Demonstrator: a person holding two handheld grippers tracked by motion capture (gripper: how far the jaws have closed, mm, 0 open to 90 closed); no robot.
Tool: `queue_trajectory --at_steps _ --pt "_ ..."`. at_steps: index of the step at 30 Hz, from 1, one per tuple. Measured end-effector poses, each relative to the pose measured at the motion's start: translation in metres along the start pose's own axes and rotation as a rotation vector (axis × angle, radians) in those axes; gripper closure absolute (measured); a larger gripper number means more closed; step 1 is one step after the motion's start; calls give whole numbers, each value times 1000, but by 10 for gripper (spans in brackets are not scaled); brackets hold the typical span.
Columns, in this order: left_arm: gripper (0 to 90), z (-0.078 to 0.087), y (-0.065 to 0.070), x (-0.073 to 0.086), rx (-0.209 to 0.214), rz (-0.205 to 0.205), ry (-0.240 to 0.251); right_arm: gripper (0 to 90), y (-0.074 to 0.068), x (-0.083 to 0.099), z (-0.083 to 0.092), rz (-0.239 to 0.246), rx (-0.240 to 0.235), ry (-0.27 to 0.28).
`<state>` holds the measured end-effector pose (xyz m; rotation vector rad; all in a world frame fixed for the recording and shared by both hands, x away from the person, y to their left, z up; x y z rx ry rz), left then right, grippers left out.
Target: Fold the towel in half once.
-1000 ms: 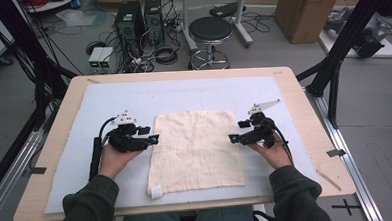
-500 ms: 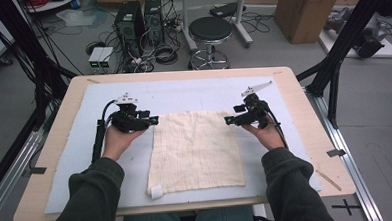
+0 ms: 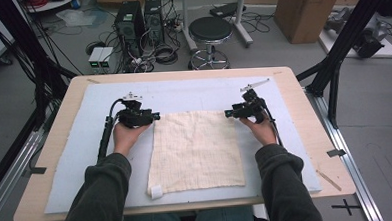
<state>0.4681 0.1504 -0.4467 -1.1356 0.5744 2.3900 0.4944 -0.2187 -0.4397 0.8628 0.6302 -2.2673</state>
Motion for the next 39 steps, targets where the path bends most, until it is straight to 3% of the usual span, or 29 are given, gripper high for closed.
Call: queue_trajectory --at_steps 7,14,16,20,23,27,34,39 --pt "599 -17 -1 12 -18 9 -75 562 7 8 -15 -47 11 -49" --pt "799 -20 1 13 -49 -31 -86 716 9 11 -22 -83 28 -59" --pt "855 -20 2 13 -44 -31 -87 775 9 11 -21 -80 41 -64" --pt "867 -19 2 12 -46 -23 -89 862 7 10 -21 -52 37 -85" --pt "869 -13 0 9 -50 -28 -74 883 2 7 -18 -20 21 -82" --pt "871 -1 -7 2 -53 -6 -23 886 -2 1 -13 32 33 -71" --pt "871 13 -13 -7 -57 30 40 888 -11 -16 -6 58 17 -28" --pt "871 24 -14 -23 -60 13 63 888 -14 -28 0 51 25 -5"
Point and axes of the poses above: each handheld gripper's, and its own axes: z roughly backward along the jaws, x roughly out of its underside, y roughly to its right, the point moved 4 cm from there along -z, roughly forward along the jaws
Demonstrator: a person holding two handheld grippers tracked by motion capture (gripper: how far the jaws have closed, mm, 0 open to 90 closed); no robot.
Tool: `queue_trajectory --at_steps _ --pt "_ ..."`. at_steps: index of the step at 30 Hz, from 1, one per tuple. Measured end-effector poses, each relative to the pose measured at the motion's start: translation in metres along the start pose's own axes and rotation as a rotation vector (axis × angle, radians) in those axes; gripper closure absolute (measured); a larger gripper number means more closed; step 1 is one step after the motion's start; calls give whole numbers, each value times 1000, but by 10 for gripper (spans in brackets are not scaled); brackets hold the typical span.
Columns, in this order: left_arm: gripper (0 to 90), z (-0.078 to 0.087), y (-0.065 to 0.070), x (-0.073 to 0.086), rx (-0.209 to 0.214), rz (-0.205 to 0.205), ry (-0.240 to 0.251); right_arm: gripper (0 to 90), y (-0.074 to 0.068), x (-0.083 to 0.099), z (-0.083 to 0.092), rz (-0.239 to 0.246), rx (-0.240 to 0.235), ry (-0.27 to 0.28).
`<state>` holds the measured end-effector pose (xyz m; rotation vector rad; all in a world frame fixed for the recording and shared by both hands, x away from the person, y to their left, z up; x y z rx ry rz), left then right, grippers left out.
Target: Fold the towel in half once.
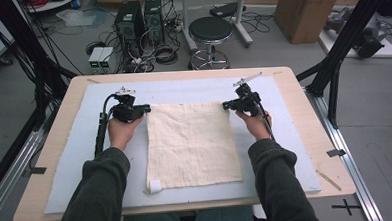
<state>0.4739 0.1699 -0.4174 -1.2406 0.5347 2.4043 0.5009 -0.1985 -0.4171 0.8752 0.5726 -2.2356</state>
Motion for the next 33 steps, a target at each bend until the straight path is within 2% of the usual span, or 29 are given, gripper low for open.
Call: queue_trajectory --at_steps 1,3,7,13,19,23,26,29,33 --pt "871 2 0 -2 1 -1 22 888 0 -2 2 2 3 15" --pt "871 4 -1 -3 9 12 30 888 1 -3 6 -5 0 43" --pt "871 0 1 3 21 -16 -25 888 2 1 4 -38 -18 21" --pt "871 2 7 2 44 -27 -18 888 2 8 2 -45 -34 17" --pt "871 10 12 1 75 -31 4 888 -1 9 8 -38 -68 43" --pt "871 11 14 10 70 -33 -6 888 -4 12 11 -27 -82 41" --pt "871 14 12 16 74 -11 0 888 -7 15 13 -25 -89 35" --pt "871 18 12 21 84 -13 2 888 -9 17 14 -18 -102 39" --pt "870 23 15 23 118 -17 26 888 -14 18 17 -14 -124 46"
Point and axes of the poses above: each handheld gripper's, and its own axes: z roughly backward along the jaws, x roughly out of its underside, y roughly to its right, the point moved 4 cm from there along -z, roughly forward along the jaws
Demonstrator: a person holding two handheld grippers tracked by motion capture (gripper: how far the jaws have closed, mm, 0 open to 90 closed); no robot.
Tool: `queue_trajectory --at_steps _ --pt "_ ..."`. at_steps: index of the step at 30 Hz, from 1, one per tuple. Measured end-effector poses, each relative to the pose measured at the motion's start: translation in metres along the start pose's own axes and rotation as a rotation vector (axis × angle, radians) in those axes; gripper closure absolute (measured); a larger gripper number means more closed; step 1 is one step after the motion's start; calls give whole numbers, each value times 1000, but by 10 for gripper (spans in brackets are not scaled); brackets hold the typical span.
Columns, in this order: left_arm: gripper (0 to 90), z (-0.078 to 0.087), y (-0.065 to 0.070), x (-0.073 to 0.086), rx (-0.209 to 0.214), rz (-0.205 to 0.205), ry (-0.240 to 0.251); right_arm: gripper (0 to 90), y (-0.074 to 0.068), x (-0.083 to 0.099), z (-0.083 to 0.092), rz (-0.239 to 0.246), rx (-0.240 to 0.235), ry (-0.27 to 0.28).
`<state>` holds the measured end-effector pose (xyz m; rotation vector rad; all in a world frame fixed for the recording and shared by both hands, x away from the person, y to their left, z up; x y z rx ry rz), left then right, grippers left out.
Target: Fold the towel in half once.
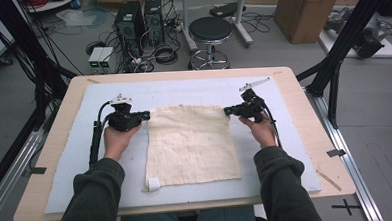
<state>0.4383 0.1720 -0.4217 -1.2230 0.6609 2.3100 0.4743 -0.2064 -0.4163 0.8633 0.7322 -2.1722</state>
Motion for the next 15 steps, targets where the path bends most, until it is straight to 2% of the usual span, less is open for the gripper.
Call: queue_trajectory --at_steps 10,15 --pt "870 12 9 6 40 -40 5 888 -13 0 10 33 -22 16" --pt "870 17 14 8 53 -56 1 888 -15 7 15 22 -35 22"
Point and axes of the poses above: each handheld gripper's, and its own axes: z roughly backward along the jaws, x roughly out of its underside, y roughly to its right, the point moved 4 cm from there along -z, roughly forward along the jaws
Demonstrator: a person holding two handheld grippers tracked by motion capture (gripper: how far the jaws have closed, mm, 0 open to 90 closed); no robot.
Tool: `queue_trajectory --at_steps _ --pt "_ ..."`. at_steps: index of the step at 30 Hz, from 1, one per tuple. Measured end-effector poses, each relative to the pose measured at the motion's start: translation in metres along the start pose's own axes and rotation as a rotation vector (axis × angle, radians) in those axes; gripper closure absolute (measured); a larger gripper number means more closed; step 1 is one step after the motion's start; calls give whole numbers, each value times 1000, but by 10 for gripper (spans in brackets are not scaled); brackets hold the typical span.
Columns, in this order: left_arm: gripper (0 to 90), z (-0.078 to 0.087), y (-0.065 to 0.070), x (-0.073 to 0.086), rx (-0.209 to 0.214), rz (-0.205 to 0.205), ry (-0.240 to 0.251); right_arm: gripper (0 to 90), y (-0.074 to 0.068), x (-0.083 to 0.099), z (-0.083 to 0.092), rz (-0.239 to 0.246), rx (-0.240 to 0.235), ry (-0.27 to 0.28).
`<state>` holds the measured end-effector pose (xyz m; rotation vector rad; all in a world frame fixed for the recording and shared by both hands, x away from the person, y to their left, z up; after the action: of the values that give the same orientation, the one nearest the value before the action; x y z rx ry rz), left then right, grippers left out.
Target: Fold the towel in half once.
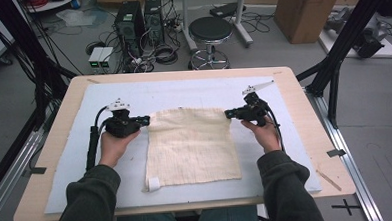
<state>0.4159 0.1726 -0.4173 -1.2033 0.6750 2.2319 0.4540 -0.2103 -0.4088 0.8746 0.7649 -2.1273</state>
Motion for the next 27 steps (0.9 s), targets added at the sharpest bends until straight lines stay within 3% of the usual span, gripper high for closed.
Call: queue_trajectory --at_steps 12,18,21,27 --pt "870 14 13 4 23 -44 -4 889 -13 4 13 44 -23 6" --pt "870 20 17 11 27 -47 -8 888 -22 6 15 75 -26 -1" --pt "870 22 16 16 38 -38 -8 888 -22 12 15 76 -29 -19" --pt "870 24 25 17 56 -66 -13 888 -23 22 18 78 -32 -31"
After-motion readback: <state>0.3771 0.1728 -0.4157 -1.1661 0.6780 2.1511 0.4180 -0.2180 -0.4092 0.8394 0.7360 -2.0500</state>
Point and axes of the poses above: each handheld gripper's, and its own axes: z roughly backward along the jaws, x roughly out of its underside, y roughly to its right, the point moved 4 cm from there along -z, roughly forward along the jaws
